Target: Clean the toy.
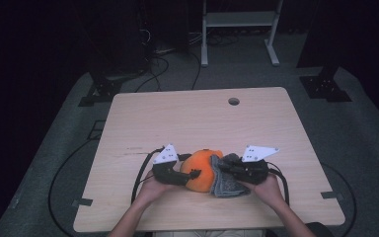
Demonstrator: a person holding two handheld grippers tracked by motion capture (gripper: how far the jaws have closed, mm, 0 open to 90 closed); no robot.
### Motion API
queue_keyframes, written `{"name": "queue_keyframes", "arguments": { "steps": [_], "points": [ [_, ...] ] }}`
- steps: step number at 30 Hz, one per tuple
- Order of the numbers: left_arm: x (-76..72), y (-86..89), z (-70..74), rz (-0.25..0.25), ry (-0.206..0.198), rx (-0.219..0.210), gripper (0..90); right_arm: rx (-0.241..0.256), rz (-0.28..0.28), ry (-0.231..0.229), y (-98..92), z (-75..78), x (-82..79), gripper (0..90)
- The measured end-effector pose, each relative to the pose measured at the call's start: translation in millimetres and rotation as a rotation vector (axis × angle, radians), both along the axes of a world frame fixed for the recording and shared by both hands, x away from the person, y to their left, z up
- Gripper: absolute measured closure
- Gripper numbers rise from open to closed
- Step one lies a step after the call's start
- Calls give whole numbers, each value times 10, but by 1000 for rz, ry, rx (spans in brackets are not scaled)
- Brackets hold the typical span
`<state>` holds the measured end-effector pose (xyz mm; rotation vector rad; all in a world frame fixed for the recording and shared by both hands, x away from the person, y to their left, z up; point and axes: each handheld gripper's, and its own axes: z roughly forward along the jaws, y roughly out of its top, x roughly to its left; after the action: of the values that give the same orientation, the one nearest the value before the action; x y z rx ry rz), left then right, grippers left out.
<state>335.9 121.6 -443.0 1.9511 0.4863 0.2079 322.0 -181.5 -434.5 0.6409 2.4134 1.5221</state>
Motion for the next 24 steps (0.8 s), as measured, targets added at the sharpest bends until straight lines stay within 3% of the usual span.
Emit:
{"name": "queue_keyframes", "arguments": {
  "steps": [1, 3, 10, 11, 16, 19, 20, 23, 24],
  "points": [
    [5, 17, -2, -2, 0, 8, 305, -11, -31, 31, -84, -26, 35, 787],
    [8, 38, -12, -8, 3, 6, 312, -10, -49, 39, -134, -42, 51, 787],
    [-5, 47, -46, -17, -17, -8, 305, 55, -18, 7, -56, 26, -2, 786],
    [-9, 60, -46, -15, -9, -9, 306, 41, -15, -4, -10, 23, 7, 786],
    [-21, 46, -38, -20, -5, -15, 306, 22, -64, 52, -83, -52, 78, 786],
    [-31, 45, -32, -27, -17, -6, 307, -8, -97, 61, -139, -68, 80, 786],
    [-31, 45, -32, -27, -17, -6, 308, 3, -98, 70, -152, -60, 74, 786],
    [-56, 18, -19, -39, -36, 6, 309, 80, -61, 36, -125, 24, 34, 782],
    [-56, 18, -19, -39, -36, 6, 309, 80, -61, 36, -125, 24, 34, 782]
  ]
}}
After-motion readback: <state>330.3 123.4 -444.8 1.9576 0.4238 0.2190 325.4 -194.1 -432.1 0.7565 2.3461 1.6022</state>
